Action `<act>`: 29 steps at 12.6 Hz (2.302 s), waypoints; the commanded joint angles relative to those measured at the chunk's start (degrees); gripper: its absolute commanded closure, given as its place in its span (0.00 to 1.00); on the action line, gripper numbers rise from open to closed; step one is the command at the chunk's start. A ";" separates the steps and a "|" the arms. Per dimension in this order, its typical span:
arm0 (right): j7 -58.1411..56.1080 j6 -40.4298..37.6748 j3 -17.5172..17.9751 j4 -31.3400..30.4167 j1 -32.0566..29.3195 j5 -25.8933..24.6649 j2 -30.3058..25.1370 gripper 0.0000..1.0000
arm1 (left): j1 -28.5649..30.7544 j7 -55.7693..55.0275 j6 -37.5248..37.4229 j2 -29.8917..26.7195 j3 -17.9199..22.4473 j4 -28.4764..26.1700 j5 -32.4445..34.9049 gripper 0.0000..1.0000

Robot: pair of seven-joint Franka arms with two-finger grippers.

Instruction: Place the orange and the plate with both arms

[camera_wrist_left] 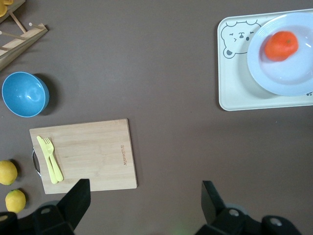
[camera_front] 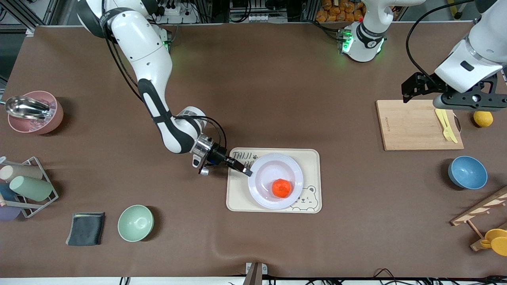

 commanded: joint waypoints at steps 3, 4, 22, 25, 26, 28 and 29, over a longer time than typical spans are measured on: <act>0.48 -0.07 0.41 0.12 0.02 -0.87 0.96 0.72 | -0.16 0.16 -0.97 -0.43 -0.21 0.66 -1.11 0.00; 0.66 0.11 0.41 0.12 -0.16 -0.87 0.96 0.52 | -0.16 0.08 -0.97 -0.43 -0.21 0.66 -1.11 0.00; 46.36 -5.77 0.41 0.39 -12.36 -53.41 -7.21 0.53 | -0.07 -3.61 -0.97 -0.35 -3.82 0.66 -1.11 0.00; 48.02 -14.98 0.32 0.20 -18.59 -60.87 -8.62 0.52 | -0.24 -4.05 -0.97 -0.35 -3.91 0.66 -1.19 0.00; 49.16 -17.36 0.32 0.29 -20.62 -64.12 -9.49 0.52 | -0.24 -4.23 -0.97 -0.35 -4.08 0.66 -1.19 0.00; 49.26 -21.84 0.32 0.29 -24.14 -68.00 -10.55 0.51 | -0.24 -4.49 -0.97 -0.35 -4.08 0.66 -1.11 0.00; 49.26 -24.30 0.32 0.55 -26.24 -70.02 -10.47 0.47 | -0.24 -4.49 -0.97 -0.35 -4.08 0.66 -1.11 0.00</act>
